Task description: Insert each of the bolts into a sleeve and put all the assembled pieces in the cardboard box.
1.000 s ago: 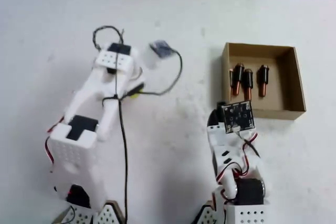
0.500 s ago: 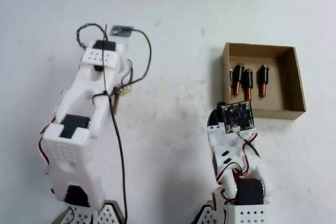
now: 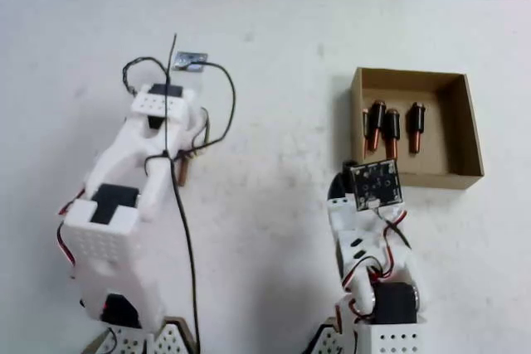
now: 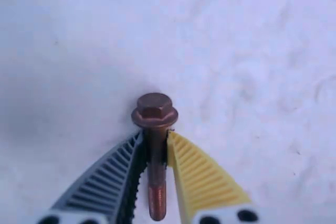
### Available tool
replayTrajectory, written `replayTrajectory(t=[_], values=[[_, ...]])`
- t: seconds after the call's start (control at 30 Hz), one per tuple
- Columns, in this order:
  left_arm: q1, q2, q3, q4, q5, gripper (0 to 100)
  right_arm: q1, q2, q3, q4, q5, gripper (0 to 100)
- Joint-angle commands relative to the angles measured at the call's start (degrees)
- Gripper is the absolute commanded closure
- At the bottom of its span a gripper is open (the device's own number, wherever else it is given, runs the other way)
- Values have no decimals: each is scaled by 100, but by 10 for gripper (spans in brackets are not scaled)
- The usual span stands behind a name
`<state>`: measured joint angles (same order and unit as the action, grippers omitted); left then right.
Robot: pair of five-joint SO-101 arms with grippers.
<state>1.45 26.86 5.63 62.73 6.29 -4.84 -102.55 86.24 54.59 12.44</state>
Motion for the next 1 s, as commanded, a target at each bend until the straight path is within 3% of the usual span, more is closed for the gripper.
replayTrajectory(t=[0.0, 0.8, 0.97], values=[[-22, -84, 26, -176, 53, 976, 48, -75, -62, -136, 79, 981], [-75, -136, 18, -97, 53, 972, 48, -75, -62, -136, 88, 981], [-75, -136, 35, -97, 79, 871, 48, -75, -62, -136, 88, 981]])
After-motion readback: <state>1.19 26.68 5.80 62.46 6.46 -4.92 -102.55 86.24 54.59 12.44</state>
